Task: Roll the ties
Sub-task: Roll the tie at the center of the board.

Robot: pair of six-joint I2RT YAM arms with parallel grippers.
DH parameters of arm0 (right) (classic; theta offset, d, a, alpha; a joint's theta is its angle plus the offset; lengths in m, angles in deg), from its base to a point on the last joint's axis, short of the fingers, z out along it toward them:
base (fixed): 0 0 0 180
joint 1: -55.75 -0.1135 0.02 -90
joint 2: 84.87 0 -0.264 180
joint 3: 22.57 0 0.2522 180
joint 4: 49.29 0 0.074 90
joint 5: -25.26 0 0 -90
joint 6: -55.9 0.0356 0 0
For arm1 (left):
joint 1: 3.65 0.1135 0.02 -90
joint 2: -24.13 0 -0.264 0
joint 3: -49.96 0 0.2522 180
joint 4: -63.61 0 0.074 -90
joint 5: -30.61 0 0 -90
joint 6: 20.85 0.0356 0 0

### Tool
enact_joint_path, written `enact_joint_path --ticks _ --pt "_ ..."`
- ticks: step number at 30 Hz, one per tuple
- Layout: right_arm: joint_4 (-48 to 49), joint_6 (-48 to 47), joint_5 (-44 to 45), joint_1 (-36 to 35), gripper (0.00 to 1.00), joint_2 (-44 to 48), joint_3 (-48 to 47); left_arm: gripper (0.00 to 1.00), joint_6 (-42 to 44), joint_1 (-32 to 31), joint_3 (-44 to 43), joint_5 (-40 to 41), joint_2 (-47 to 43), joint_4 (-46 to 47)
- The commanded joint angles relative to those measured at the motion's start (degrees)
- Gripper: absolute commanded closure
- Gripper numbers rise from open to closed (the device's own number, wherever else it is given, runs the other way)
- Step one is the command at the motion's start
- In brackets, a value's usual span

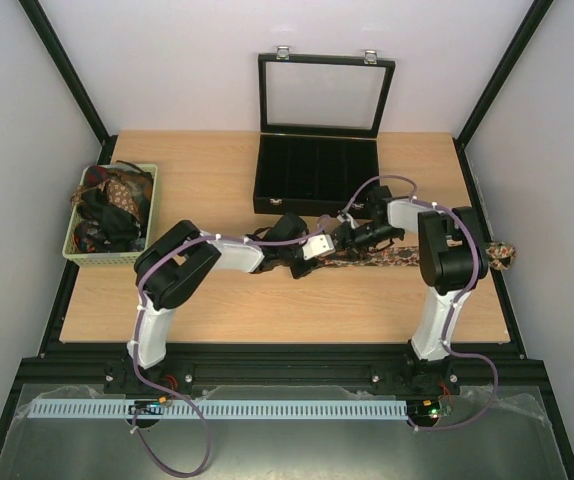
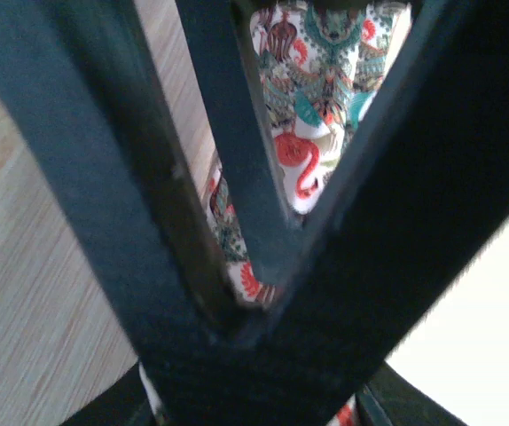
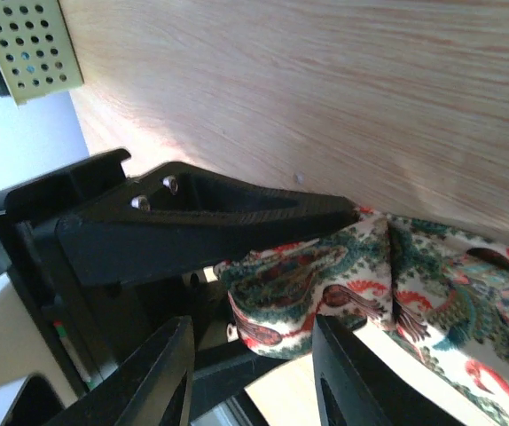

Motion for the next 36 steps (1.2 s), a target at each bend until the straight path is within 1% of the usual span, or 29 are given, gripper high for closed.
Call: enact_joint_path --ticks 1,3,5,8,10,13,14,19,22,25,28,29,32,33,36 --pt "3.5 3.1 -1.1 -1.8 0.62 -0.8 1.4 0.65 1.7 0.8 2.9 4.7 3.2 -14.8" --pt "3.7 2.8 0.6 -3.0 0.63 -1.2 1.5 0.65 1.7 0.8 2.9 4.6 3.4 -14.9" --pt "3.7 2.2 2.5 -3.4 0.66 -1.8 1.4 0.65 1.5 0.8 2.7 4.6 3.4 -15.1" --pt "2.8 0.2 6.0 -3.3 0.81 -2.6 0.8 0.65 1.5 0.9 2.8 4.3 3.4 -15.1" --pt "1.8 -1.1 8.1 -3.3 0.86 -3.1 0.2 0.65 1.3 1.0 2.9 4.1 3.4 -15.1" --pt "1.6 -1.5 9.5 -2.9 0.96 -3.2 0.2 0.66 1.1 1.3 3.2 3.7 3.4 -15.1" --pt "1.4 -1.7 9.9 -2.7 0.98 -3.1 0.0 0.65 1.1 1.5 3.5 3.2 3.2 -15.0" --pt "-1.8 -5.1 11.4 -0.9 0.99 -5.3 -1.4 0.62 1.2 3.0 3.9 1.1 3.6 -14.9" --pt "-2.7 -6.3 12.5 -0.2 0.99 -7.8 -1.4 0.55 2.0 4.4 4.1 -1.6 3.6 -13.9" --pt "-2.7 -5.5 12.8 0.6 0.99 -10.1 -1.3 0.45 3.7 5.5 4.0 -6.0 3.0 -12.8" --pt "-2.7 -5.4 13.3 0.9 0.99 -10.7 -0.7 0.35 4.5 6.7 4.5 -10.0 0.3 -10.4" --pt "-2.7 -5.3 13.6 1.0 0.99 -10.7 -0.6 0.30 4.5 7.2 5.2 -10.9 -1.4 -8.7" --pt "-3.2 -5.4 14.3 1.0 0.99 -11.5 -1.4 0.04 3.9 9.1 9.6 -13.7 -7.7 -1.9" --pt "-3.4 -5.5 14.6 1.0 0.99 -11.7 -1.7 0.01 3.0 9.8 11.8 -13.6 -10.3 0.8" --pt "-4.4 -6.4 15.9 1.0 0.99 -11.8 -2.2 0.01 0.2 11.0 16.8 -8.0 -18.1 7.8"
